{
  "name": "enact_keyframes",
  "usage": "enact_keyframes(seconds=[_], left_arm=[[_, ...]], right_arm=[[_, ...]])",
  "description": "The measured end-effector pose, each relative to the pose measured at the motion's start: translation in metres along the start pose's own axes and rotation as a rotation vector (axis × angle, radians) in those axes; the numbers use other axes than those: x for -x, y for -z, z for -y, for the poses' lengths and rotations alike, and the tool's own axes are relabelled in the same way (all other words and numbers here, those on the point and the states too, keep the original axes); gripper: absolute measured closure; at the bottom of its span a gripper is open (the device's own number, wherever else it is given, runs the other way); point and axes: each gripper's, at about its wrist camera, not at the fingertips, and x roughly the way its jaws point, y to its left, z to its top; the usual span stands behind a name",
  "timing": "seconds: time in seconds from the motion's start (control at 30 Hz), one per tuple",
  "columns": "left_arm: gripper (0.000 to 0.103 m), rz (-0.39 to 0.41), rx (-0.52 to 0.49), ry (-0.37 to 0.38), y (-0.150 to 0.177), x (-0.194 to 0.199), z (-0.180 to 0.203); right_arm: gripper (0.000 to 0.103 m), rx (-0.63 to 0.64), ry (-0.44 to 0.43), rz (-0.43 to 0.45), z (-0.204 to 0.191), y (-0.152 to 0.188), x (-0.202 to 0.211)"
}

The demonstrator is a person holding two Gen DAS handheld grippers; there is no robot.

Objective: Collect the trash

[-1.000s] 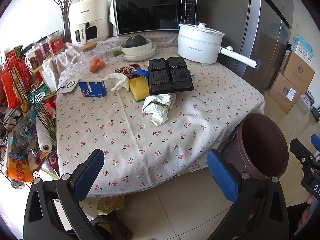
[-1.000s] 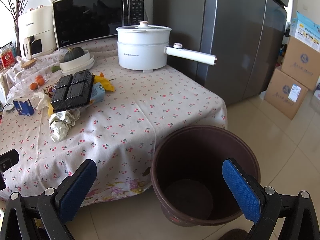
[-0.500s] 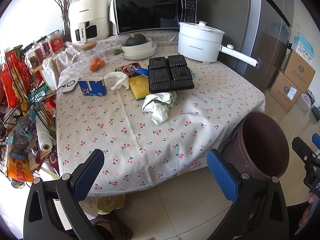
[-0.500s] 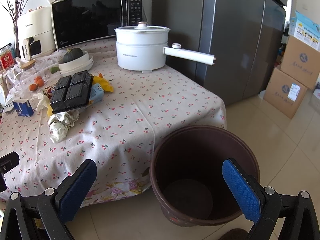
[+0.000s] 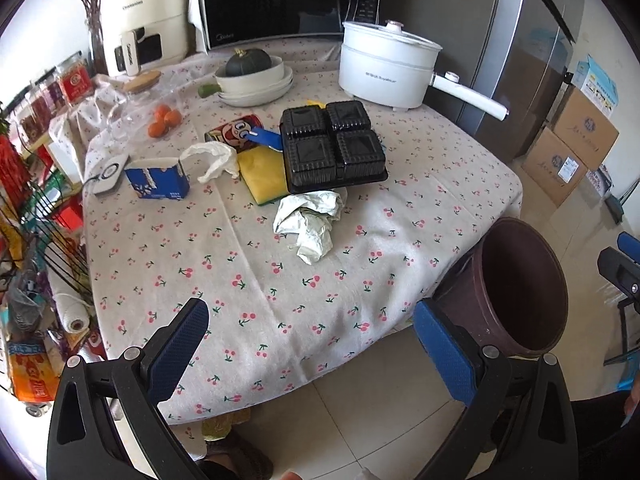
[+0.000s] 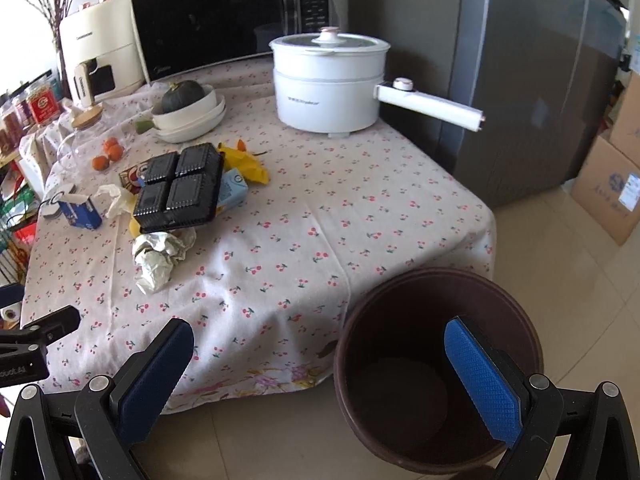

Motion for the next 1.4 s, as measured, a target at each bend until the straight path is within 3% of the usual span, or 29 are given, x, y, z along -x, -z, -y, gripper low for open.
enact_keyframes(seconds=[0.13, 0.27, 0.37, 0.57, 0.67, 0.87, 1.17, 1.4], left_arm=[[0.001, -0.062, 0.014, 0.049, -0.024, -0.036, -0.009], [0.004, -0.084, -0.013, 0.064, -0.041, -0.076, -0.012], [0.011, -0.108, -0.05, 0.055, -0.049, -0.107, -0.009], [0.019, -0.134, -0.115, 0.013, -0.058, -0.145, -0.001], [0.034, -0.154, -0.085, 0.035, -0.062, -0.154, -0.003], [0.085, -0.187, -0.038, 0.13, -0.062, -0.145, -0.005], [0.088, -0.163, 0.001, 0.146, -0.049, -0.102, -0.026], [0.088, -0.119, 0.02, 0.119, -0.027, -0.059, -0.055]], right_arm=[[0.0, 0.036, -0.055, -0.093, 0.0, -0.025, -0.036], [0.0, -0.036, -0.098, -0.147, 0.02, -0.027, -0.077], [0.001, -0.079, -0.124, -0.282, 0.033, -0.026, -0.107], [0.001, -0.109, -0.091, -0.273, 0.053, -0.034, -0.117], [0.001, -0.135, -0.103, -0.301, 0.06, -0.03, -0.123], [0.001, -0.165, -0.088, -0.312, 0.067, -0.026, -0.125], [0.001, -0.156, -0.062, -0.272, 0.051, -0.033, -0.124], [0.0, -0.081, -0.1, -0.205, -0.005, -0.056, -0.141]])
